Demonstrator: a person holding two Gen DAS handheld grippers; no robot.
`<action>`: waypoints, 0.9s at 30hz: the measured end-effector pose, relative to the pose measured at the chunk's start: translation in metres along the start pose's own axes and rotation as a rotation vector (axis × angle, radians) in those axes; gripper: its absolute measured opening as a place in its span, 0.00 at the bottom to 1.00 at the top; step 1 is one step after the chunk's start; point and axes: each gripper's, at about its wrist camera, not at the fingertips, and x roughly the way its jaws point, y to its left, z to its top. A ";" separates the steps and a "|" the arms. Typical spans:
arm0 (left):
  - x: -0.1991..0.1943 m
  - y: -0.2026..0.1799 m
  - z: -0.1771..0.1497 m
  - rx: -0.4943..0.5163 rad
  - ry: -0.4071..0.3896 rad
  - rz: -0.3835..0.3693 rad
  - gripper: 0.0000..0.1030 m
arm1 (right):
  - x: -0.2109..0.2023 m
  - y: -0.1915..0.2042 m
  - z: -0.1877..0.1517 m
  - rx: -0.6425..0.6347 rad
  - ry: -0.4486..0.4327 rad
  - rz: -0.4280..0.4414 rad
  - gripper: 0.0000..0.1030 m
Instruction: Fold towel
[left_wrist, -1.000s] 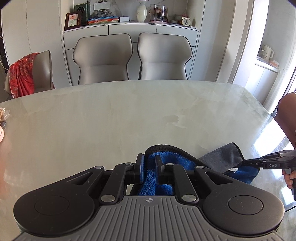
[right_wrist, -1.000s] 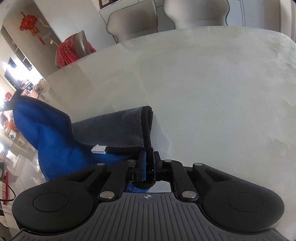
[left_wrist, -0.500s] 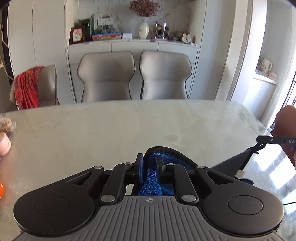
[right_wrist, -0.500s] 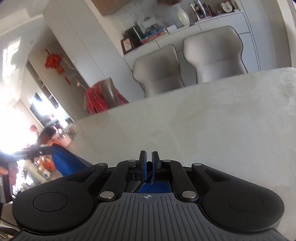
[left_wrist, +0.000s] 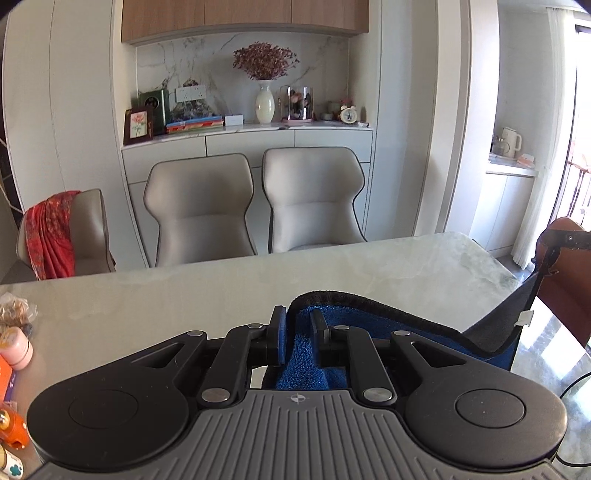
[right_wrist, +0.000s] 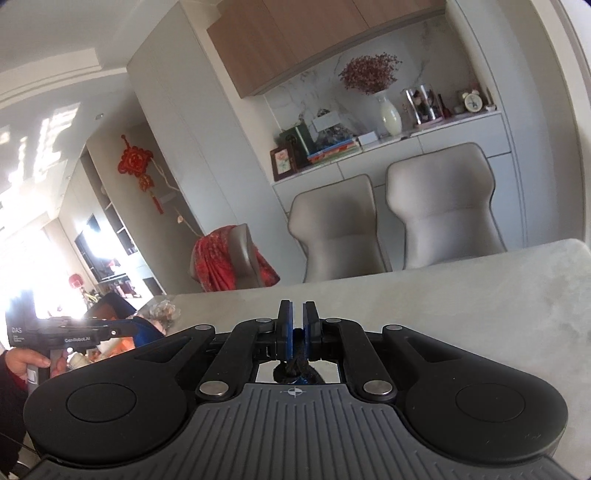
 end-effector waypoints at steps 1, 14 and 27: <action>0.001 -0.001 0.002 0.004 -0.002 -0.005 0.13 | -0.001 0.000 0.000 0.000 -0.003 -0.009 0.06; 0.015 -0.006 0.002 0.033 0.014 -0.025 0.13 | 0.032 0.033 -0.033 -0.378 0.257 -0.194 0.56; 0.085 -0.002 -0.089 0.010 0.306 -0.059 0.16 | 0.108 0.034 -0.154 -0.525 0.544 -0.215 0.31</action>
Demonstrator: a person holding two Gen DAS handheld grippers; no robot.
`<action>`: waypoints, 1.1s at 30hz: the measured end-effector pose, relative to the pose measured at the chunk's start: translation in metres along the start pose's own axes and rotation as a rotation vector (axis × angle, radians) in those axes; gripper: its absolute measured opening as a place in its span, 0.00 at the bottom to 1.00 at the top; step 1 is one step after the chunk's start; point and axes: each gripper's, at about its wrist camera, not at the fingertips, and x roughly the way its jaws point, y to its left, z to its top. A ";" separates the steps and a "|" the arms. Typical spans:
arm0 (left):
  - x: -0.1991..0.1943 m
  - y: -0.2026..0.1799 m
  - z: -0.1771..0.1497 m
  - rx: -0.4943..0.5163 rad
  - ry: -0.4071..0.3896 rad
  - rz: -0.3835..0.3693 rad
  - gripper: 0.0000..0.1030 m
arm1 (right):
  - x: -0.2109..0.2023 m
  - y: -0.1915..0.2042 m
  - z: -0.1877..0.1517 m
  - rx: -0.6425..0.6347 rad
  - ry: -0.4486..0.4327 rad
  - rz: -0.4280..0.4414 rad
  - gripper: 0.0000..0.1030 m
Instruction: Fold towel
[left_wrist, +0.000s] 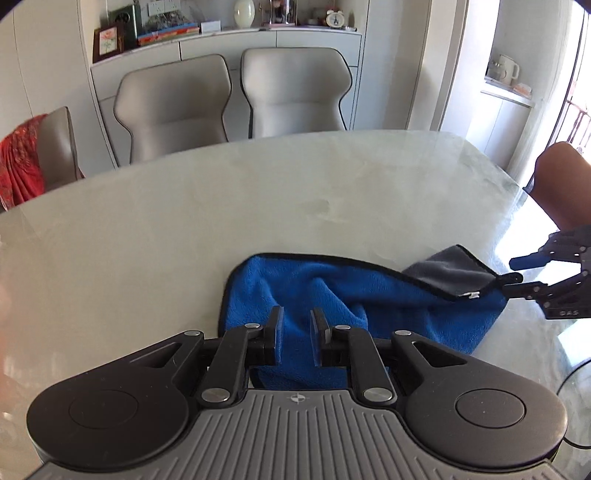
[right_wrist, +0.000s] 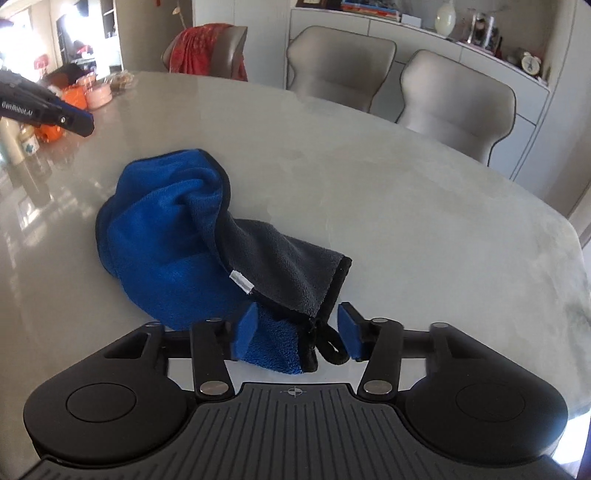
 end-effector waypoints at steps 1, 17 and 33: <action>0.003 0.000 0.000 0.009 0.003 0.001 0.16 | 0.007 0.004 -0.001 -0.041 0.011 -0.011 0.28; 0.037 0.000 0.003 0.026 0.035 -0.030 0.26 | 0.056 0.036 0.003 -0.322 0.038 -0.168 0.33; 0.062 0.009 0.017 0.225 -0.024 0.003 0.53 | 0.065 0.013 0.017 -0.200 0.061 -0.028 0.08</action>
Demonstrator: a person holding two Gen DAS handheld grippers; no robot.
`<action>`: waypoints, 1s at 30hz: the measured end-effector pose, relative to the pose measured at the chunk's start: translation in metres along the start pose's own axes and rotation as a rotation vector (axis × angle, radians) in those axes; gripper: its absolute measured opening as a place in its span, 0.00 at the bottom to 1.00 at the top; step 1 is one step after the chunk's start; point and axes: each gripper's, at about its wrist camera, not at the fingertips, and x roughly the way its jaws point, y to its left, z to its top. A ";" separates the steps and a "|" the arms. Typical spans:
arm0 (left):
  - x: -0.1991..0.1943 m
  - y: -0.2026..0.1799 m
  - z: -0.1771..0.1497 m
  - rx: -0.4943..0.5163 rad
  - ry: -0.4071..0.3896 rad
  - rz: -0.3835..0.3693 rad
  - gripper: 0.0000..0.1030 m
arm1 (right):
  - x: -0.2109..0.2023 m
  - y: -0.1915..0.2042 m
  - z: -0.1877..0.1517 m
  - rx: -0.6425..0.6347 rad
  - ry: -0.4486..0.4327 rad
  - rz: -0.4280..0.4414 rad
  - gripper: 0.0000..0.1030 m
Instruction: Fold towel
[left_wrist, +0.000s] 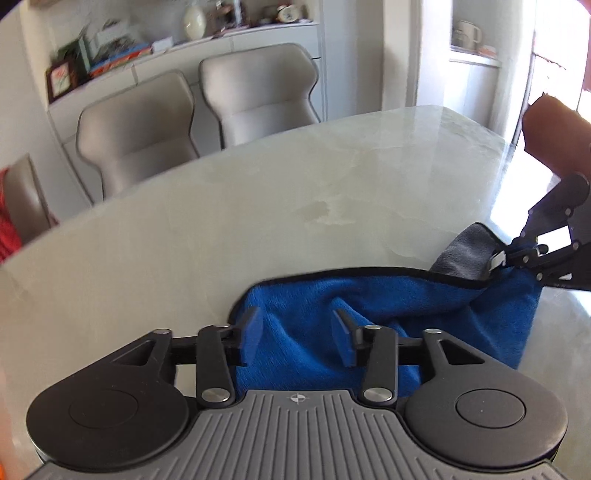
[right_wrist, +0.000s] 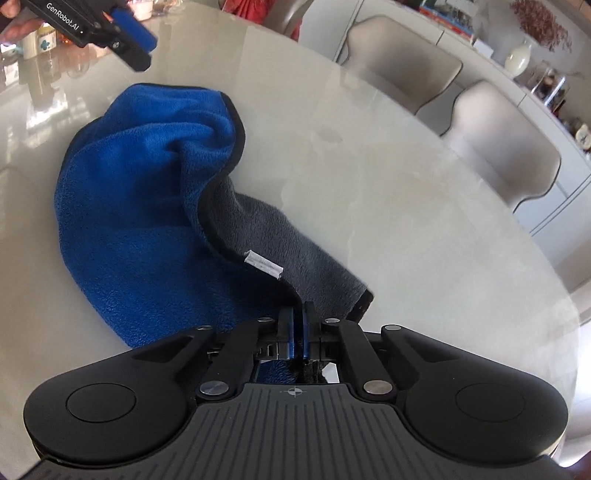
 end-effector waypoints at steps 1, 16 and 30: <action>0.004 0.002 0.002 0.007 0.008 -0.001 0.53 | 0.001 0.003 -0.001 -0.011 0.000 -0.005 0.08; 0.075 0.004 0.025 0.253 0.045 -0.071 0.62 | -0.001 -0.013 -0.011 0.089 -0.041 0.076 0.12; 0.117 0.024 0.031 0.148 0.185 -0.058 0.79 | 0.000 -0.018 -0.012 0.126 -0.050 0.091 0.11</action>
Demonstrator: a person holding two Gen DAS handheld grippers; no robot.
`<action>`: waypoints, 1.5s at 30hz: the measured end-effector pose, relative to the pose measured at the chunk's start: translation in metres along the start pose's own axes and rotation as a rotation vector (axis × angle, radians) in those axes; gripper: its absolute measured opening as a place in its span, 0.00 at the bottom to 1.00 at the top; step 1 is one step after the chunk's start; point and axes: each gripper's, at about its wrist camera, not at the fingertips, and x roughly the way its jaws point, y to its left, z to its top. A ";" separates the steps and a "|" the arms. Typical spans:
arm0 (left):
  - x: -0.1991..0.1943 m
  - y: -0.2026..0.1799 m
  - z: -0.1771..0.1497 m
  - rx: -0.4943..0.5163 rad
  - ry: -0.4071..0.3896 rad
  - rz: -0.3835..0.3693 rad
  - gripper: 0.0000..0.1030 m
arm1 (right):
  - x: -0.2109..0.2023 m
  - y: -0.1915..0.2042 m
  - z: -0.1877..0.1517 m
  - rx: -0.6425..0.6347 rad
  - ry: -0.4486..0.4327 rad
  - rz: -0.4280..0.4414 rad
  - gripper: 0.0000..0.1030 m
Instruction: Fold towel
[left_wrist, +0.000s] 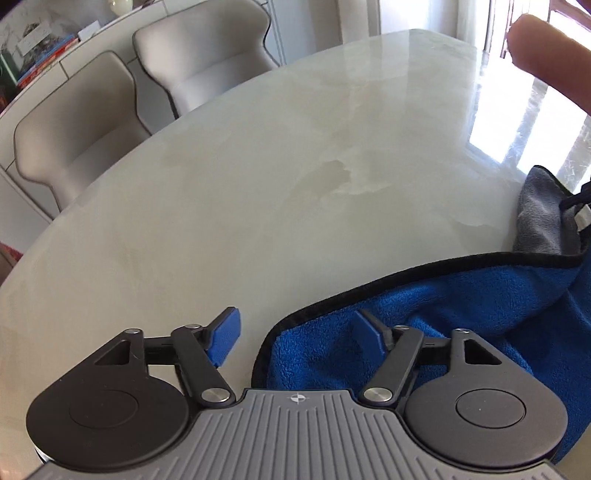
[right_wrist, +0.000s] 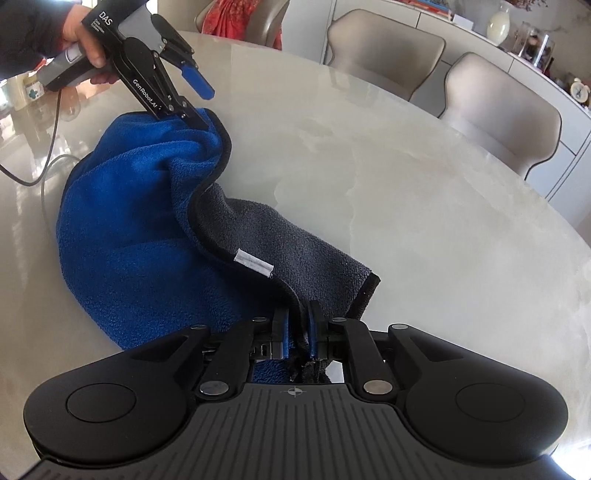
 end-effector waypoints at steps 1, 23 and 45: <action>0.001 0.001 0.000 -0.017 0.009 0.004 0.81 | 0.000 0.000 0.000 0.001 0.001 0.000 0.11; -0.023 -0.005 -0.007 -0.164 -0.018 -0.094 0.04 | 0.000 0.001 0.002 0.035 -0.025 -0.032 0.08; -0.248 -0.019 0.042 -0.146 -0.522 0.066 0.05 | -0.186 -0.048 0.057 -0.026 -0.392 -0.398 0.04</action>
